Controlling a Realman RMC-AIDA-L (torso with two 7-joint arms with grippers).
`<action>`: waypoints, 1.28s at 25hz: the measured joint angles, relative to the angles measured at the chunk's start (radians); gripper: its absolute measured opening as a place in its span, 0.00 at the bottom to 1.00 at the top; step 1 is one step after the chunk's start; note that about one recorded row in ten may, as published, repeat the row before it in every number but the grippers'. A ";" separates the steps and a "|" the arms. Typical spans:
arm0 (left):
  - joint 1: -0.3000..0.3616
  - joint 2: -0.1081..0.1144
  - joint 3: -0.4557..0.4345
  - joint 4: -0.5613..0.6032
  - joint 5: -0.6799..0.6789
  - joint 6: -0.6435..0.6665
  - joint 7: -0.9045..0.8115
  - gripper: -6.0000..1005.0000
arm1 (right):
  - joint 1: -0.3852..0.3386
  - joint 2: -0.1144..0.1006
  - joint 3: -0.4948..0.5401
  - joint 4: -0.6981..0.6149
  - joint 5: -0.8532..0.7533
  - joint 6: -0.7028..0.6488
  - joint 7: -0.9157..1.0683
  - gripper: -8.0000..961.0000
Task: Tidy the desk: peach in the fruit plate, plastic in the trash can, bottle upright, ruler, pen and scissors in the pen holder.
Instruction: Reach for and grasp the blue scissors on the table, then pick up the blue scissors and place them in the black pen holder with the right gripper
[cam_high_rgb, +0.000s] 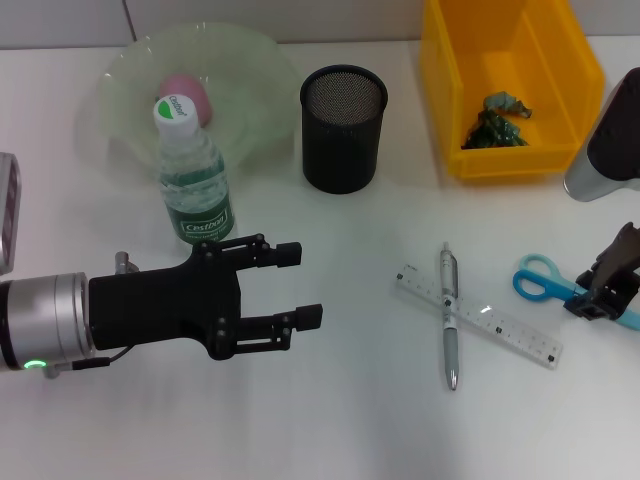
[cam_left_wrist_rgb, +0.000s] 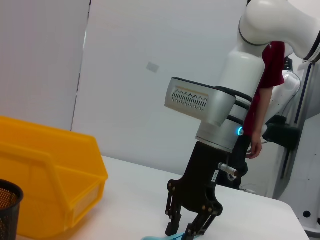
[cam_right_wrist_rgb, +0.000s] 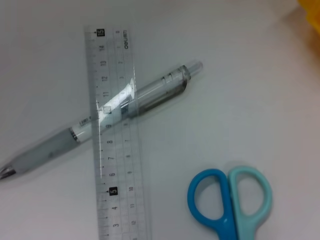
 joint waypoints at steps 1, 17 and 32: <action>0.000 0.000 0.000 0.000 0.000 0.000 0.000 0.74 | 0.000 0.000 0.000 0.000 0.000 0.000 0.000 0.33; 0.003 0.000 -0.006 0.000 0.000 0.009 0.000 0.74 | -0.062 0.000 0.034 -0.117 0.056 -0.005 -0.031 0.24; 0.006 0.000 -0.008 0.005 0.000 0.022 0.000 0.74 | -0.138 -0.001 0.531 0.136 1.040 0.111 -0.495 0.25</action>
